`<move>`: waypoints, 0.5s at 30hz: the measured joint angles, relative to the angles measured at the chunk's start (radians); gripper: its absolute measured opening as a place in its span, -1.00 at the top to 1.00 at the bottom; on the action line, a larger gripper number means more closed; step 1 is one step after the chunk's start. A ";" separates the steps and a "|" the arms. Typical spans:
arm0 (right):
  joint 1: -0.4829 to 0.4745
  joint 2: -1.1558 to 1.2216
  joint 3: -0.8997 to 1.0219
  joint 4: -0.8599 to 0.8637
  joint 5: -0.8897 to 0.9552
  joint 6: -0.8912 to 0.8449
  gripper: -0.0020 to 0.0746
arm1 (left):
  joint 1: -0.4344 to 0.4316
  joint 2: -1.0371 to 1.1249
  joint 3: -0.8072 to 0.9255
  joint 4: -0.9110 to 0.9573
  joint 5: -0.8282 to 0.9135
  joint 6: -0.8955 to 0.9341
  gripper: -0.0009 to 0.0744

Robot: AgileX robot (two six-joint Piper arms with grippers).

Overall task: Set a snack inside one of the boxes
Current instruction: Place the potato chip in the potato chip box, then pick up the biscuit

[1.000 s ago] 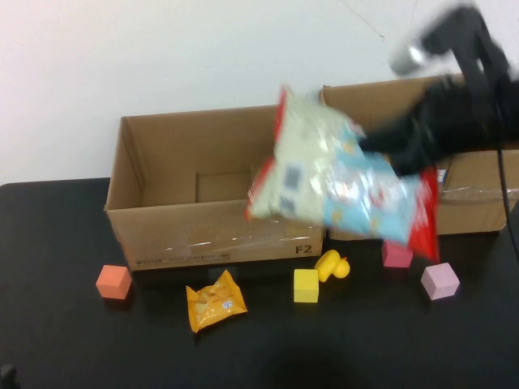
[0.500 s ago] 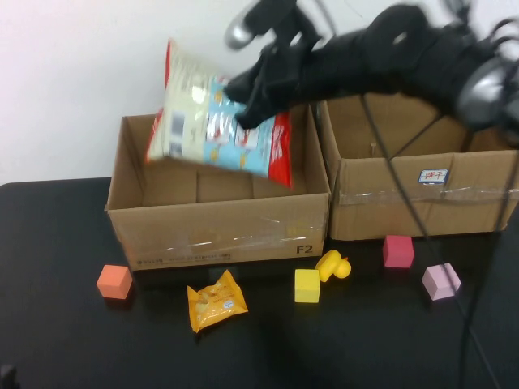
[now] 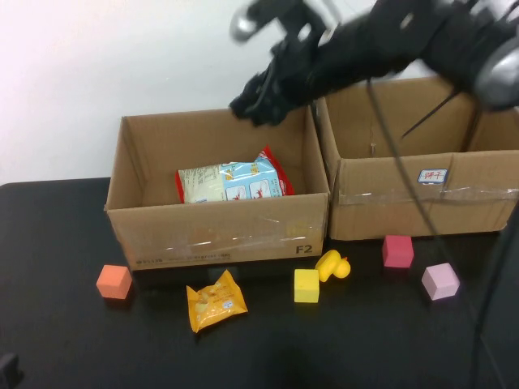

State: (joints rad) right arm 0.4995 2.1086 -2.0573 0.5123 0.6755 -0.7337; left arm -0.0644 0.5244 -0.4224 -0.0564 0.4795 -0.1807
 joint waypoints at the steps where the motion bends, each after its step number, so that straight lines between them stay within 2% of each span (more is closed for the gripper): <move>1: 0.002 -0.031 0.000 -0.034 0.036 0.036 -0.11 | 0.000 0.000 0.000 -0.025 -0.024 0.002 0.98; 4: 0.002 -0.154 0.000 -0.192 0.104 0.192 -0.07 | 0.000 0.013 0.000 -0.103 -0.072 0.054 0.98; 8: 0.002 -0.353 0.049 -0.425 0.139 0.372 -0.06 | 0.000 0.086 0.000 -0.254 -0.079 0.260 0.98; 15: 0.000 -0.675 0.392 -0.729 0.074 0.547 -0.05 | -0.018 0.309 -0.051 -0.573 -0.093 0.730 0.98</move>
State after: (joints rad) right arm 0.4998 1.4338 -1.6650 -0.2170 0.7492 -0.1867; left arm -0.0827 0.8334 -0.4739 -0.6297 0.3865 0.5497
